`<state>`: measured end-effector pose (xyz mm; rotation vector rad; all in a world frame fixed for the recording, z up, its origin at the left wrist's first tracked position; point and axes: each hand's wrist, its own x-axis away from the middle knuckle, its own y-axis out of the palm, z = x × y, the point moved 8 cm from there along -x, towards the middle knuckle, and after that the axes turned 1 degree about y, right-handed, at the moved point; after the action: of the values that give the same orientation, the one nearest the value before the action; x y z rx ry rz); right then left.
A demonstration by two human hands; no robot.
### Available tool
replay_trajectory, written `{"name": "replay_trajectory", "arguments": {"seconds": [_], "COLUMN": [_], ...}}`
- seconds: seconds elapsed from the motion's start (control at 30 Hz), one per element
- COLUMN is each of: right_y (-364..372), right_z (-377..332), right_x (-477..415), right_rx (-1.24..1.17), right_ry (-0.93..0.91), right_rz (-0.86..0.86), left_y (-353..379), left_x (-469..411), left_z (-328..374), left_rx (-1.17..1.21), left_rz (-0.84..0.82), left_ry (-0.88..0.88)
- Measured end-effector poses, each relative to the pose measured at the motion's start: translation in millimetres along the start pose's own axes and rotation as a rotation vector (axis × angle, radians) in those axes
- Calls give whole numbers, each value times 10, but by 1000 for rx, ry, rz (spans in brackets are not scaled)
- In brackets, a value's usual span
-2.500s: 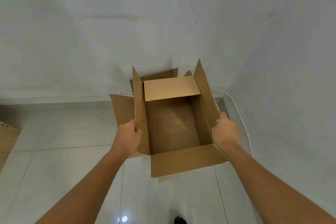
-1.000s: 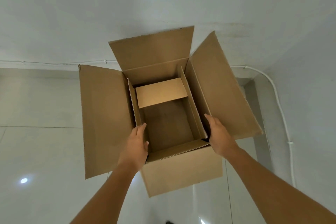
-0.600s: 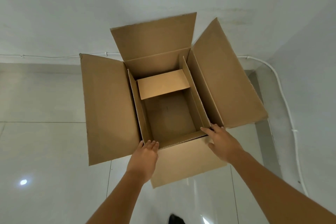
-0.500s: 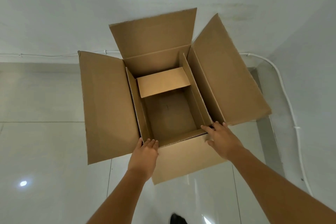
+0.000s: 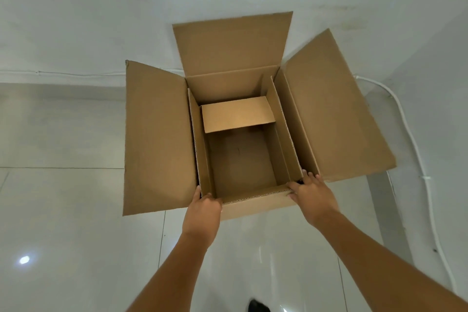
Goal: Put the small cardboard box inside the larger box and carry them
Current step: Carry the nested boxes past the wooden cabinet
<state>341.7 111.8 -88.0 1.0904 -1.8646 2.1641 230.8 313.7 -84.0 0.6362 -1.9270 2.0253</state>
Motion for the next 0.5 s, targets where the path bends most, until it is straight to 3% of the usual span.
{"name": "replay_trajectory", "arguments": {"seconds": [0.5], "right_y": [44], "right_z": [-1707], "right_x": [118], "right_rx": [9], "right_ry": [-103], "right_rz": [26], "left_y": [340], "left_x": [599], "left_z": [-1632], "left_rx": [76], "left_rz": [10], "left_ry": [-117]}}
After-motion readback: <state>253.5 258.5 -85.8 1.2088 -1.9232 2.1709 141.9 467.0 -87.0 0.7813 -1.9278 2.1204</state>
